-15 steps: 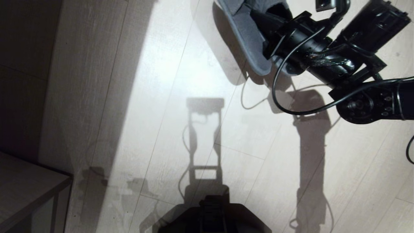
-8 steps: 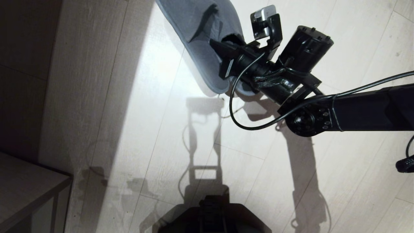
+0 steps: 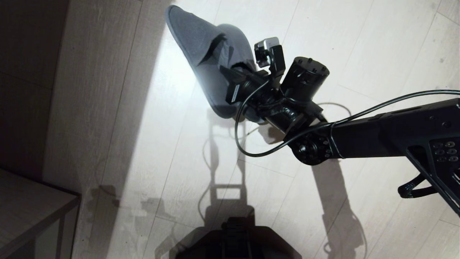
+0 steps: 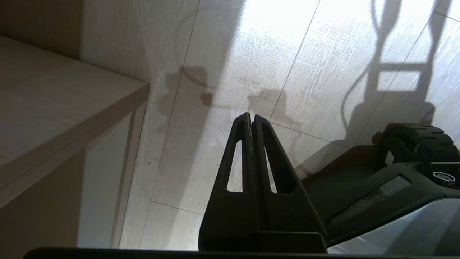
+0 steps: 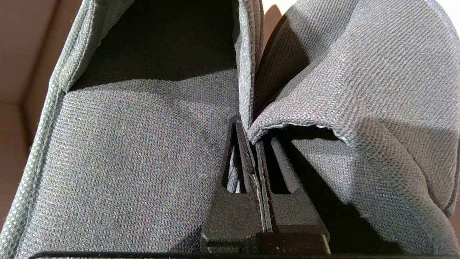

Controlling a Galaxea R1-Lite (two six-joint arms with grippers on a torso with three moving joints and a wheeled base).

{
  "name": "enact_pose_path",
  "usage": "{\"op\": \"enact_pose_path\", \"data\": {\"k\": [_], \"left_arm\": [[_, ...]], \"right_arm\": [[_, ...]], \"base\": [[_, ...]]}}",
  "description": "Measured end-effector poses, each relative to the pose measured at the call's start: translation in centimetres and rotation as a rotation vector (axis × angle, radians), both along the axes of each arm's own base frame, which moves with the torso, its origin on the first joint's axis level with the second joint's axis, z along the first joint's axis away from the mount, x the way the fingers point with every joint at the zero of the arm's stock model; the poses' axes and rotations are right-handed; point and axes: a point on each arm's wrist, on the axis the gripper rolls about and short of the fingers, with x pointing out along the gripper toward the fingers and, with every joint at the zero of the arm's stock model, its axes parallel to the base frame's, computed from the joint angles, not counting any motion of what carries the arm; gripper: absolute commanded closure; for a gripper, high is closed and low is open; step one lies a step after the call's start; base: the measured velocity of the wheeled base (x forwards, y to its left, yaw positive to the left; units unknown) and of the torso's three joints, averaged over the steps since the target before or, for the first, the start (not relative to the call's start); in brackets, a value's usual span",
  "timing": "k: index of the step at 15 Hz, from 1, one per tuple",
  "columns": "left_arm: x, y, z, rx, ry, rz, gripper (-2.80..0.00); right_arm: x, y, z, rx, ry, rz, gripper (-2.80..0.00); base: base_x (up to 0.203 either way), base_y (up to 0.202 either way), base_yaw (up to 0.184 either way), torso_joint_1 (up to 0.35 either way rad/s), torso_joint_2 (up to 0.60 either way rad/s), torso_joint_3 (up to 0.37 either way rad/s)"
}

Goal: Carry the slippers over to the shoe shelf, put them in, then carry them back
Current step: Place the slippers on the floor

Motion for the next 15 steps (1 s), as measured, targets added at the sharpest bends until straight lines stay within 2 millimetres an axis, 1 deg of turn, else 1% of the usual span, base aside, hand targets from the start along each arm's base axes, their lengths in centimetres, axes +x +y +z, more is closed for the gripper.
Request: {"op": "enact_pose_path", "data": {"k": [3,4,5,8,12,15], "left_arm": [[0.0,0.0,0.0,0.000,0.000,0.000,0.00],[0.0,0.0,0.0,0.000,0.000,0.000,0.00],[0.0,0.0,0.0,0.000,0.000,0.000,0.00],[0.0,0.0,0.0,0.000,0.000,0.000,0.00],[0.0,0.0,0.0,-0.003,0.000,0.000,0.00],[0.0,0.0,0.0,-0.004,0.000,0.000,0.00]], "right_arm": [[0.4,0.7,-0.7,0.015,0.026,-0.028,0.00],[0.4,0.8,-0.9,0.015,0.033,-0.026,-2.19],[0.4,0.9,-1.0,0.017,0.049,-0.018,-2.80],[0.4,1.2,-1.4,0.010,0.100,-0.005,-2.80],[0.2,1.3,-1.3,0.020,0.108,-0.018,-2.80],[0.4,1.4,-1.9,-0.003,0.149,-0.036,-2.80]], "base": [[0.000,0.000,0.000,0.000,0.00,0.000],[0.000,0.000,0.000,0.000,0.00,0.000],[0.000,0.000,0.000,0.000,0.00,0.000],[0.000,0.000,0.000,0.000,0.00,0.000],[0.000,0.000,0.000,0.000,0.00,0.000],[0.000,0.000,0.000,0.000,0.00,0.000]]}}
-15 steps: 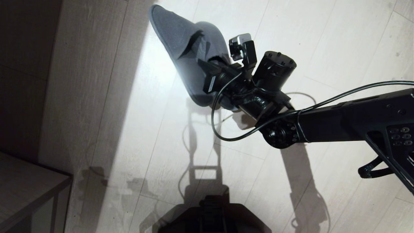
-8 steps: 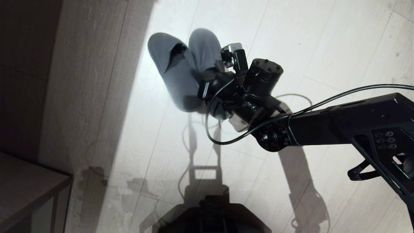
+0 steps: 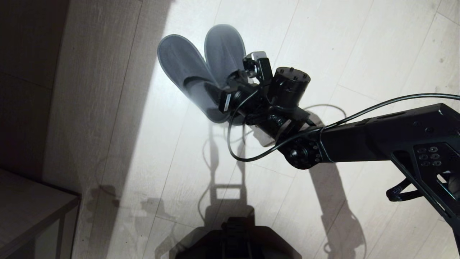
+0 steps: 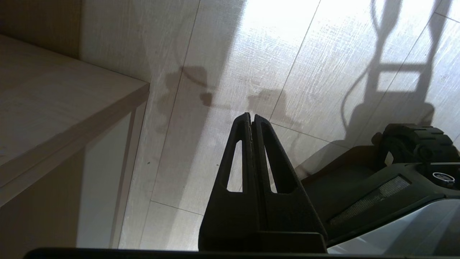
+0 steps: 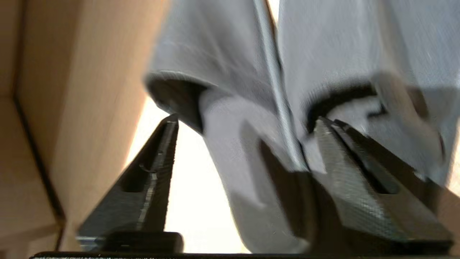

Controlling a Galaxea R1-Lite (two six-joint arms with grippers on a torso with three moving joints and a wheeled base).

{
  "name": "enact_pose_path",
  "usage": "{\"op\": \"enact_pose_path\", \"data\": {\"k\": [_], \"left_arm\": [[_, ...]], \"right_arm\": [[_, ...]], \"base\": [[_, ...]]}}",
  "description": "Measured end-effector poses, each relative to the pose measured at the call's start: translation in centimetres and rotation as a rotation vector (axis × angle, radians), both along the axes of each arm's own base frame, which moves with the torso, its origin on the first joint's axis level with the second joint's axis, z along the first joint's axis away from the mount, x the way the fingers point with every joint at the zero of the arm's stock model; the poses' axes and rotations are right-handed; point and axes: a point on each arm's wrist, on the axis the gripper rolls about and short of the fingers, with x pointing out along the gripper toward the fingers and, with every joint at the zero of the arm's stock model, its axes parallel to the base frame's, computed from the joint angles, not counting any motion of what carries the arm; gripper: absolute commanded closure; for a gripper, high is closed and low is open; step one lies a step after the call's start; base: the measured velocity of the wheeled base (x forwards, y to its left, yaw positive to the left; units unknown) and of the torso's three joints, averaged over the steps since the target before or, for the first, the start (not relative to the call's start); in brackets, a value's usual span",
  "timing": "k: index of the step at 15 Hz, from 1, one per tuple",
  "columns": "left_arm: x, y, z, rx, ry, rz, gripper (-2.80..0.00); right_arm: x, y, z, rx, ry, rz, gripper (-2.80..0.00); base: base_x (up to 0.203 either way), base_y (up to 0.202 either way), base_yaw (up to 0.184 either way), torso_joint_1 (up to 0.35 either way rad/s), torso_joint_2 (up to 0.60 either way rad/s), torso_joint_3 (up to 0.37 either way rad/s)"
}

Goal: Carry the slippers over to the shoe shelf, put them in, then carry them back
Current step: Place the slippers on the floor

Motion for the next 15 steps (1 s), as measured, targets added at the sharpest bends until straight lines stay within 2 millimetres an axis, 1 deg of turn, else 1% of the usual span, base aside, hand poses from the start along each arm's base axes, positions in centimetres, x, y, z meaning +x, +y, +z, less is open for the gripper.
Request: {"op": "enact_pose_path", "data": {"k": [3,7,9,11,12,15], "left_arm": [[0.0,0.0,0.0,0.000,0.000,-0.001,0.00],[0.0,0.0,0.0,0.000,0.000,-0.001,0.00],[0.0,0.0,0.0,0.000,0.000,-0.001,0.00],[0.0,0.0,0.0,0.000,0.000,-0.001,0.00],[0.0,0.0,0.0,0.000,0.000,0.000,0.00],[0.0,0.0,0.0,0.000,0.000,-0.001,0.00]], "right_arm": [[0.0,-0.1,-0.7,-0.046,0.054,-0.035,-2.80],[-0.5,0.1,-0.6,-0.045,0.055,-0.028,-2.80],[-1.5,0.1,-0.4,-0.048,0.062,-0.008,-2.80],[-3.3,-0.2,0.2,-0.043,0.084,0.018,-2.80],[-4.5,-0.6,0.6,-0.043,0.094,0.031,0.00],[-8.5,-2.3,1.5,-0.058,0.118,0.063,0.00]], "base": [[0.000,0.000,0.000,0.000,0.00,0.000],[0.000,0.000,0.000,0.000,0.00,0.000],[0.000,0.000,0.000,0.000,0.00,0.000],[0.000,0.000,0.000,0.000,0.00,0.000],[0.000,0.000,0.000,0.000,0.00,0.000],[0.000,0.000,0.000,0.000,0.00,0.000]]}}
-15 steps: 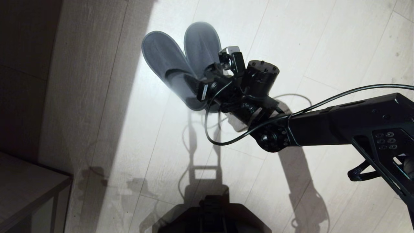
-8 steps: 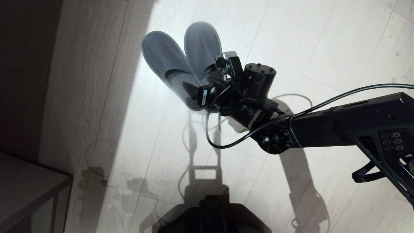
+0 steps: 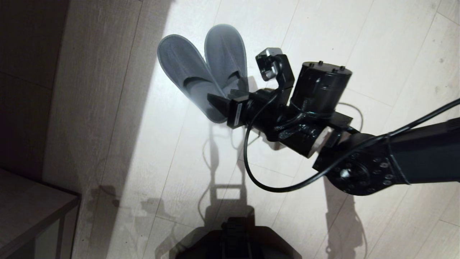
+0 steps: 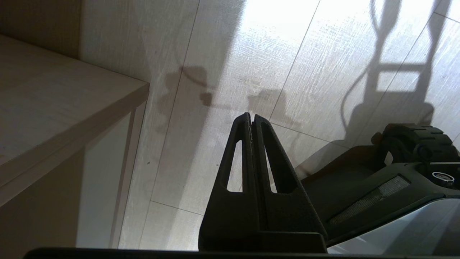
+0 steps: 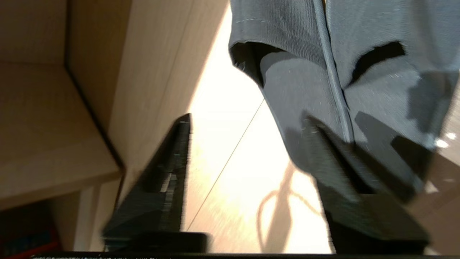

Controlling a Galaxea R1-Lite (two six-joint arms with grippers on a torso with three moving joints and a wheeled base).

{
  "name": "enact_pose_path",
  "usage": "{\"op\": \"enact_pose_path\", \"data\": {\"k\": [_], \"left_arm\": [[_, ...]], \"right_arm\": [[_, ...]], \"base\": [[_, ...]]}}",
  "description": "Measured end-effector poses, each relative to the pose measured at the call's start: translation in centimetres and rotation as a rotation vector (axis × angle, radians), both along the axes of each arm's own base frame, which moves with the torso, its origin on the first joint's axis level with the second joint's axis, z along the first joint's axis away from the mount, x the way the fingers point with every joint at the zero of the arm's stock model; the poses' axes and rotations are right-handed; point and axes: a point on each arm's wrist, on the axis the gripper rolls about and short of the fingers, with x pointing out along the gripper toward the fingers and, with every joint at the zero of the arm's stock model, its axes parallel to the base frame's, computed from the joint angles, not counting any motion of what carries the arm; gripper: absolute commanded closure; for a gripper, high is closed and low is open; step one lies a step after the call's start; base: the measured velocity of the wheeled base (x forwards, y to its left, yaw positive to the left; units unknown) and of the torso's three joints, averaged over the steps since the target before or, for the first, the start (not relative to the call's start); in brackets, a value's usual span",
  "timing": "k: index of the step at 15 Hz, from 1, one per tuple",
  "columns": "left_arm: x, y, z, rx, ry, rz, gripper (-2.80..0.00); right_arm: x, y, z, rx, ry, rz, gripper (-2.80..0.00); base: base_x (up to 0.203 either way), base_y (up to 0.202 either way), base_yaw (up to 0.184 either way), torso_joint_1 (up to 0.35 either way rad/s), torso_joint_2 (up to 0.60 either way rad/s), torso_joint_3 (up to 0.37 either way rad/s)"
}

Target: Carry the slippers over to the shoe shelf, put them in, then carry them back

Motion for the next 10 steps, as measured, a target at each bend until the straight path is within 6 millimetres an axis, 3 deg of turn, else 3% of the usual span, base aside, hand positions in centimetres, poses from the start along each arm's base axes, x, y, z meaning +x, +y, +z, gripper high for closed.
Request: {"op": "enact_pose_path", "data": {"k": [4,10], "left_arm": [[0.0,0.0,0.0,0.013,-0.001,-0.001,0.00],[0.0,0.0,0.0,0.016,-0.002,-0.003,0.00]], "right_arm": [[-5.1,-4.2,0.0,-0.062,0.053,-0.009,0.00],[-12.7,-12.6,0.9,-0.057,0.046,-0.118,0.00]], "base": [[0.000,0.000,0.000,0.000,0.00,0.000],[0.000,0.000,0.000,0.000,0.00,0.000]]}}
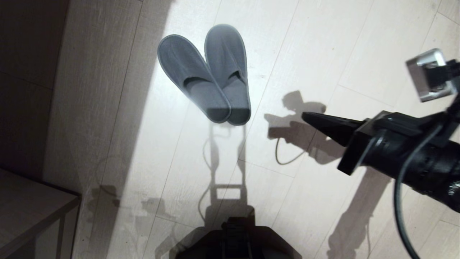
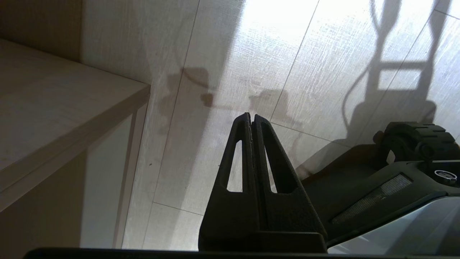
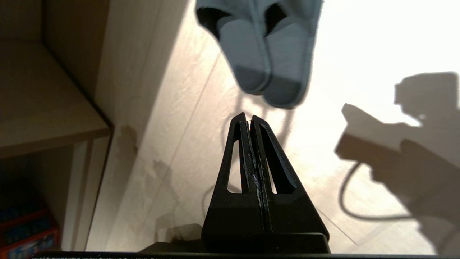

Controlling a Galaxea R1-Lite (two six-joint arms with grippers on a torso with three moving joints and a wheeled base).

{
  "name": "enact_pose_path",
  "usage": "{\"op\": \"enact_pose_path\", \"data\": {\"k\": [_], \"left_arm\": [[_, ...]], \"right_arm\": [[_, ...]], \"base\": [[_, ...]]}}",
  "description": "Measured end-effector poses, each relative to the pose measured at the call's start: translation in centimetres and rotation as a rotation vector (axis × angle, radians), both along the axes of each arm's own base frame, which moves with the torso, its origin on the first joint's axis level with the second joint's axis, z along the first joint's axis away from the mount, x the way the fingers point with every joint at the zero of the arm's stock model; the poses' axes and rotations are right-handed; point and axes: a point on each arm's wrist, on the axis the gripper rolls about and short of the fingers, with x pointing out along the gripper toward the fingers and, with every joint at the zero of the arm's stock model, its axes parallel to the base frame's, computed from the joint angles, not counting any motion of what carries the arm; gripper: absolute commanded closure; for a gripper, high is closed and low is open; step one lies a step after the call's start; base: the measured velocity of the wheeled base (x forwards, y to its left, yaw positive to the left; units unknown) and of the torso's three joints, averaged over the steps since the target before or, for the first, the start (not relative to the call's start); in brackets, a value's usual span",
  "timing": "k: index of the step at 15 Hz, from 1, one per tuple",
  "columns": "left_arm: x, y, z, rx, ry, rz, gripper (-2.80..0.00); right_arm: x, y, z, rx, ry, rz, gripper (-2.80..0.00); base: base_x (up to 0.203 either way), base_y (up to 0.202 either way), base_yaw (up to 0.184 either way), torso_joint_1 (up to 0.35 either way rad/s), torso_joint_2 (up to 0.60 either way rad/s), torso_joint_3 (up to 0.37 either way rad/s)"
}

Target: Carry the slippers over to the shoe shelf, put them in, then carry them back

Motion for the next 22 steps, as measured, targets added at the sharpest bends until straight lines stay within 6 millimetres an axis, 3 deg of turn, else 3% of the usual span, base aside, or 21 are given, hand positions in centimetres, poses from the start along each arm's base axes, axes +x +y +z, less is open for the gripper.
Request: {"op": "enact_pose_path", "data": {"k": [3,6,9,13,17,20,22], "left_arm": [[0.0,0.0,0.0,-0.008,0.002,0.002,0.00],[0.0,0.0,0.0,-0.010,0.002,0.001,0.00],[0.0,0.0,0.0,-0.011,0.002,0.001,0.00],[0.0,0.0,0.0,-0.014,0.002,0.002,0.00],[0.0,0.0,0.0,-0.016,0.002,0.001,0.00],[0.0,0.0,0.0,-0.019,0.002,0.002,0.00],[0.0,0.0,0.0,-0.020,0.001,0.003,0.00]], "right_arm": [[-4.7,-5.1,0.4,0.021,-0.025,-0.074,0.00],[-9.4,-10.0,-0.8,0.026,-0.043,-0.214,0.00],[-13.3,-12.7,-2.0,0.027,-0.117,-0.408,0.00],[-17.7,-13.8,-3.3,0.049,-0.238,-0.546,0.00],[-19.2,-13.4,-4.0,0.035,-0.307,-0.570,0.00],[-20.0,-13.1,-6.9,0.006,-0.264,-0.528,0.00],[-19.8,-13.0,-10.5,-0.018,-0.193,-0.518,0.00]], "base": [[0.000,0.000,0.000,0.000,0.00,0.000],[0.000,0.000,0.000,0.000,0.00,0.000],[0.000,0.000,0.000,0.000,0.00,0.000],[0.000,0.000,0.000,0.000,0.00,0.000],[0.000,0.000,0.000,0.000,0.00,0.000],[0.000,0.000,0.000,0.001,0.00,0.048],[0.000,0.000,0.000,0.002,0.00,0.167]]}}
